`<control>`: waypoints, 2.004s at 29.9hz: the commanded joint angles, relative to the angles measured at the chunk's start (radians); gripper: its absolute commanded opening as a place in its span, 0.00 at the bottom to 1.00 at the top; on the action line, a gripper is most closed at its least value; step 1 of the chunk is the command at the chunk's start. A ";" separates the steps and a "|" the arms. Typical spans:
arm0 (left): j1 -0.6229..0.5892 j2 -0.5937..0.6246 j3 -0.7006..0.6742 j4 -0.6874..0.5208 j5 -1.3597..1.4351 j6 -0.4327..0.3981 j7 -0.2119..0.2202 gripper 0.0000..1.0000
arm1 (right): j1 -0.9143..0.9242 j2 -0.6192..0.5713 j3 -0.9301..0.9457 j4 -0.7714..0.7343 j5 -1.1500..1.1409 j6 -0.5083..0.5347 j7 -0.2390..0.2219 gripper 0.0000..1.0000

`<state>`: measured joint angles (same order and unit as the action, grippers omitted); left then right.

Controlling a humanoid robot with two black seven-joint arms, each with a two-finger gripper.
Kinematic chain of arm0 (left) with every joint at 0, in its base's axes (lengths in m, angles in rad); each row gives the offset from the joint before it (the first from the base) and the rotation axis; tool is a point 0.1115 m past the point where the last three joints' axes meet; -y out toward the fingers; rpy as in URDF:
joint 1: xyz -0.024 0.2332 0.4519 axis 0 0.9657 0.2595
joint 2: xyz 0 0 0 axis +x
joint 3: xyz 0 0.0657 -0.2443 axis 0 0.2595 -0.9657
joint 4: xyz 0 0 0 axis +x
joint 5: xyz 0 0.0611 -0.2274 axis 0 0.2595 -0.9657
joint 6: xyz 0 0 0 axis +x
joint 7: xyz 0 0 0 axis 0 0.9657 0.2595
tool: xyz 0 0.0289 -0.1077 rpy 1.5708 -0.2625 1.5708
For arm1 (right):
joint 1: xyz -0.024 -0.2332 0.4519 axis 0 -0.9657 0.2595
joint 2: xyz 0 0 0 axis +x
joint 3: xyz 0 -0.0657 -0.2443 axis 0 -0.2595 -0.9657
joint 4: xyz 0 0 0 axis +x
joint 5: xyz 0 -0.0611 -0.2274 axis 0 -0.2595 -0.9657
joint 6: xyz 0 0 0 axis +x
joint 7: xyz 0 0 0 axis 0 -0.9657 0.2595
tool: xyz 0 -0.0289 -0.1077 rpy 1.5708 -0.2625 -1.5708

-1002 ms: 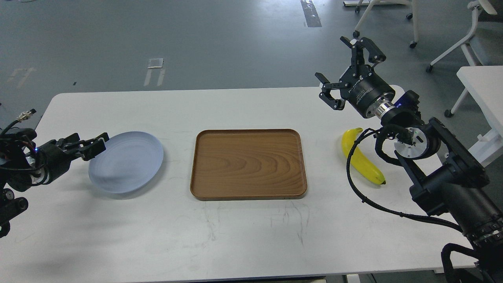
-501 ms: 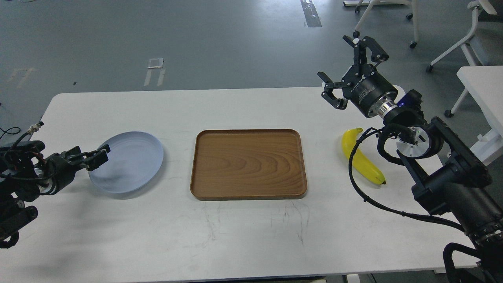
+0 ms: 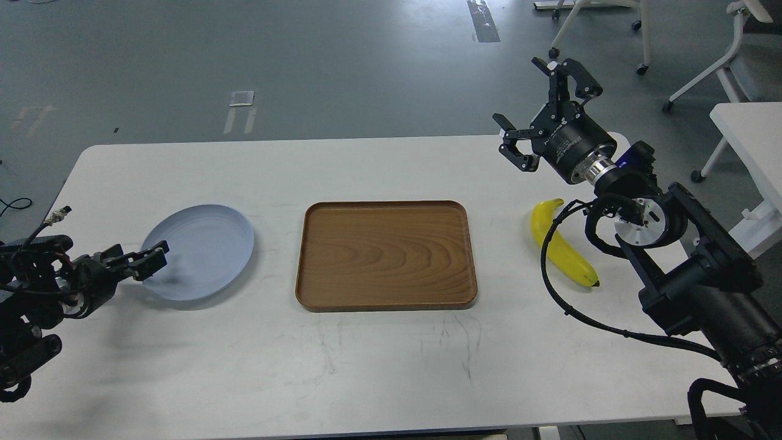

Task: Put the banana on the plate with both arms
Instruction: 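Grasp the plate rim with the left gripper, then lift the plate with the left gripper and carry it over the tray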

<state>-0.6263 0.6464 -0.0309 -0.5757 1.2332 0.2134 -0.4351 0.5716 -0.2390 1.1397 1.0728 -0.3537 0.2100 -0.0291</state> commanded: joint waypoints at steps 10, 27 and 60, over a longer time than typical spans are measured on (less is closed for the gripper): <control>0.023 0.002 0.000 0.005 -0.001 0.000 0.009 0.62 | -0.004 0.001 0.000 -0.002 -0.001 -0.001 0.000 1.00; 0.020 0.004 0.000 0.022 -0.001 0.009 -0.030 0.00 | -0.007 0.006 -0.003 -0.004 -0.001 -0.024 0.006 1.00; -0.187 -0.014 0.009 -0.279 -0.021 -0.022 -0.054 0.00 | 0.004 -0.005 0.005 -0.001 0.001 -0.031 0.006 1.00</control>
<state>-0.7887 0.6726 -0.0281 -0.8574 1.1820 0.2026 -0.4888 0.5750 -0.2426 1.1434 1.0723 -0.3528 0.1794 -0.0230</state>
